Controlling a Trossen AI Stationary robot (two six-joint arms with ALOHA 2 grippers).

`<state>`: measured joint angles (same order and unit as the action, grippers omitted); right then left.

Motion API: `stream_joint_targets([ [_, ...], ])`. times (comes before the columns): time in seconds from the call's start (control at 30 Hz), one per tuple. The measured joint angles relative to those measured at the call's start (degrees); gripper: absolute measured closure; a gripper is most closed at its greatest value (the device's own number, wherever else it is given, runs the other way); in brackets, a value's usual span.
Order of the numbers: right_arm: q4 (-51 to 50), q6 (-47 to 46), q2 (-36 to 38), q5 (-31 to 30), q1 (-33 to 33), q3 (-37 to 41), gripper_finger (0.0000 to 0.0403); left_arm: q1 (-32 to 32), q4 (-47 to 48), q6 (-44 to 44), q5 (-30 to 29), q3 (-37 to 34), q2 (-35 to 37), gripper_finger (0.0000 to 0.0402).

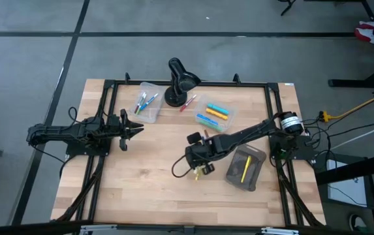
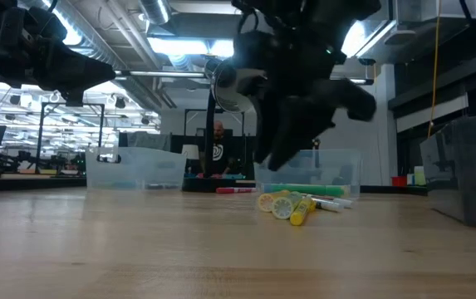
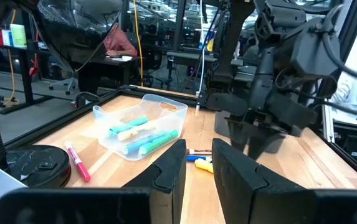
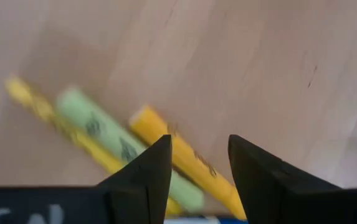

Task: Pick & Place Markers
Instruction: Put the yellow highlighter pen into the right transparent bin

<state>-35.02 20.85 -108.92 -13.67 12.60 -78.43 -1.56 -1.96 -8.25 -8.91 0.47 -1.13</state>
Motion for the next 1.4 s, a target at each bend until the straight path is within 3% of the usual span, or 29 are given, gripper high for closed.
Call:
stream_joint_targets([
  [0.33,-2.17,18.29,0.00,-0.16,-0.68,0.00,0.0247,0.01,0.00,0.02,0.00,0.00,0.01,0.0329],
  [1.4,-1.92,25.07,-5.27,4.91,-5.26,-0.02,0.0247,-0.01,0.00,0.00,0.00,0.00,0.02,0.0329],
])
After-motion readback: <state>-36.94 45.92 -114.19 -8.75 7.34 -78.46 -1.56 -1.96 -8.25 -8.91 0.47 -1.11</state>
